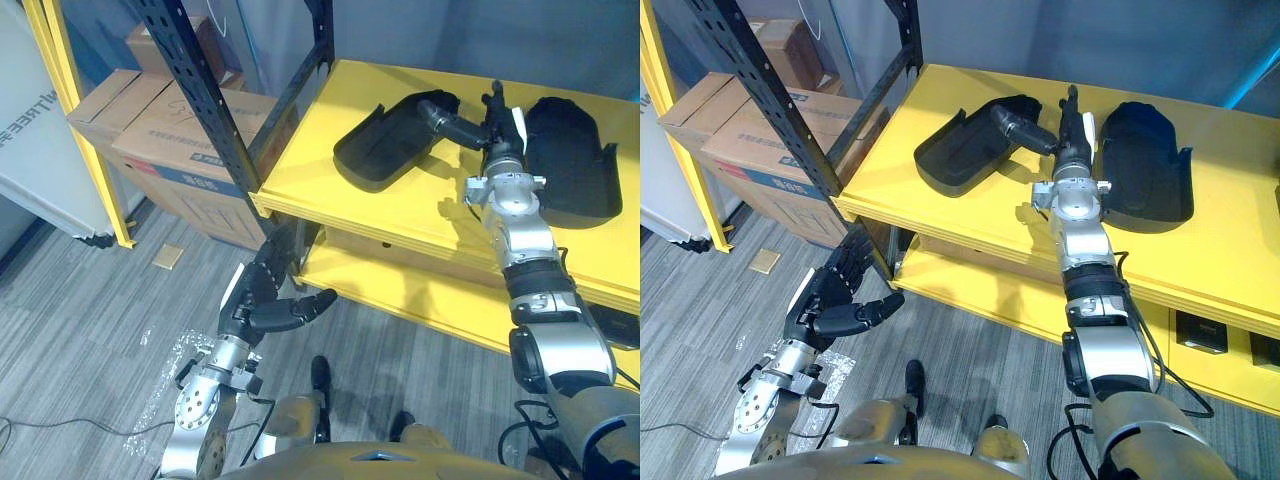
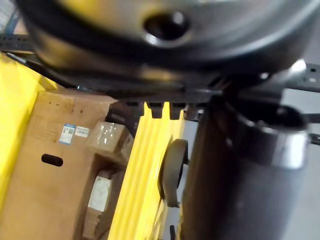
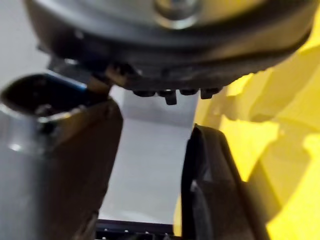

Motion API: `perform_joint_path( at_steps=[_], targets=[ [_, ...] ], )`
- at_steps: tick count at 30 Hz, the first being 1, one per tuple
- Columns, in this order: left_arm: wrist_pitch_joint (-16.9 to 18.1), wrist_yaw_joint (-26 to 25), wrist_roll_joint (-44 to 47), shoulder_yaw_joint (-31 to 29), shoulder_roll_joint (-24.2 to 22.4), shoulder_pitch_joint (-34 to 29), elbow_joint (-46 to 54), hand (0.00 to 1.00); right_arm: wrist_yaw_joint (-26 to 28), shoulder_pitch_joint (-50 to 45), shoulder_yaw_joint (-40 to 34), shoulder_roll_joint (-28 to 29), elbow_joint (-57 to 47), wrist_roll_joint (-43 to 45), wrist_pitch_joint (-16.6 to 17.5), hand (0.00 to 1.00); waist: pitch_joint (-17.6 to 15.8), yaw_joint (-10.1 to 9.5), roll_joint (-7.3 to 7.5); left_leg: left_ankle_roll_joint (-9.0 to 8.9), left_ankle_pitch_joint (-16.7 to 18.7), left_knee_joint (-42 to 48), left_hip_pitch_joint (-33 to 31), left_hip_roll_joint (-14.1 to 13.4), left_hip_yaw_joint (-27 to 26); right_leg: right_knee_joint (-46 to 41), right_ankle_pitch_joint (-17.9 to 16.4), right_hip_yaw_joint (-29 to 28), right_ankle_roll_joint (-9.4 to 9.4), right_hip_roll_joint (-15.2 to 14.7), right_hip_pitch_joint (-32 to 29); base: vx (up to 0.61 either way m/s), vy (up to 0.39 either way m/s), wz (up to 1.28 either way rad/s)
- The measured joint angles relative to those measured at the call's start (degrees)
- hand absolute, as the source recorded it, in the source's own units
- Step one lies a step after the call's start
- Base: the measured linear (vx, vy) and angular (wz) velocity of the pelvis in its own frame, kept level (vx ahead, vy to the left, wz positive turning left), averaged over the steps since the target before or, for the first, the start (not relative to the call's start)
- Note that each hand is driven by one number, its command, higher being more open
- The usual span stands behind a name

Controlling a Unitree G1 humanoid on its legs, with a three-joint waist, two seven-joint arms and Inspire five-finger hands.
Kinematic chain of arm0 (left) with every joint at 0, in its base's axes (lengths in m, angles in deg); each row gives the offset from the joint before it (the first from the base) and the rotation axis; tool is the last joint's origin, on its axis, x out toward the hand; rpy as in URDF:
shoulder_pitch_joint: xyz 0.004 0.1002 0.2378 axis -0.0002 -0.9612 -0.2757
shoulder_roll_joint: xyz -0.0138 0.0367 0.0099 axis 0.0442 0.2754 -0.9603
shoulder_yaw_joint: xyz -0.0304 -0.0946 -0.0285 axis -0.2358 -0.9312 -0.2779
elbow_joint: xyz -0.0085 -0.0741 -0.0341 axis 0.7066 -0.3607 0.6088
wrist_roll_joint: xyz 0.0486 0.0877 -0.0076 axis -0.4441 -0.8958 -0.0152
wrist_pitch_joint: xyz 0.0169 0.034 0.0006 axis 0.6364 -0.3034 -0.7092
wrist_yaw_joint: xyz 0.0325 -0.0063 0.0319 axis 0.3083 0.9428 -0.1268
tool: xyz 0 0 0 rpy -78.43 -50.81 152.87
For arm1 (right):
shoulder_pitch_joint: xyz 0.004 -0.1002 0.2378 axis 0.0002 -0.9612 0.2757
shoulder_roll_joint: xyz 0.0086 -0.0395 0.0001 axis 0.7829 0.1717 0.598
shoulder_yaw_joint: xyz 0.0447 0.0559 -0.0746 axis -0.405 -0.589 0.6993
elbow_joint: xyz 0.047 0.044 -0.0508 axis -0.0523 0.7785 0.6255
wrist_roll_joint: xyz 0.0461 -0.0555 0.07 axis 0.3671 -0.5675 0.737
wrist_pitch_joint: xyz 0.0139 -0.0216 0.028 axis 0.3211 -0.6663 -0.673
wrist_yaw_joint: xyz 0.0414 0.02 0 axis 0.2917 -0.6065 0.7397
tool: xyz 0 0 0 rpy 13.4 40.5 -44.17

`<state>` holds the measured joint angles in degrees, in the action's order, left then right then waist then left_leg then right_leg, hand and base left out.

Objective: Walk over and take three plastic housings, then place them on the shelf

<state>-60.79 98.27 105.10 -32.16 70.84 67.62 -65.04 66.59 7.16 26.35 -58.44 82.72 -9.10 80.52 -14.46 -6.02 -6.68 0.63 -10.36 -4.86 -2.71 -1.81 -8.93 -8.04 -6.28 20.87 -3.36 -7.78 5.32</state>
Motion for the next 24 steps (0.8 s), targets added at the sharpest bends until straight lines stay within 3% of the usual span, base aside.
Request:
perform_joint_path(
  at_steps=[11,17,24],
  targets=[
    [0.0,-2.0,0.0,0.0,0.1,1.6,-0.6,1.0,5.9,5.4,2.2,-2.4,7.3,2.1,0.2,1.0,-1.5,-0.04,-0.28,-0.1,-0.9,0.0,-0.9,-0.5,0.2,-4.5,-1.9,-0.2,0.56,-0.1,-2.7,0.0,-0.013,0.01],
    [0.0,-3.2,0.0,0.0,0.1,1.6,-0.5,1.0,7.5,8.1,4.1,-3.7,11.7,2.6,3.4,1.0,-2.3,-0.11,-0.72,-0.44,-1.7,0.0,-1.4,-0.6,1.0,-7.9,-3.7,0.3,1.03,-0.4,-4.3,-0.01,-0.04,0.06],
    [0.0,-4.4,0.0,0.1,0.1,2.2,-0.5,1.0,8.2,14.0,6.6,-6.4,13.9,3.8,6.9,1.0,-5.6,-0.24,-3.12,-1.46,-3.1,0.0,-3.9,-0.8,3.3,-12.5,-5.8,2.3,1.87,-1.2,-7.7,-0.02,-0.044,0.15]
  ],
)
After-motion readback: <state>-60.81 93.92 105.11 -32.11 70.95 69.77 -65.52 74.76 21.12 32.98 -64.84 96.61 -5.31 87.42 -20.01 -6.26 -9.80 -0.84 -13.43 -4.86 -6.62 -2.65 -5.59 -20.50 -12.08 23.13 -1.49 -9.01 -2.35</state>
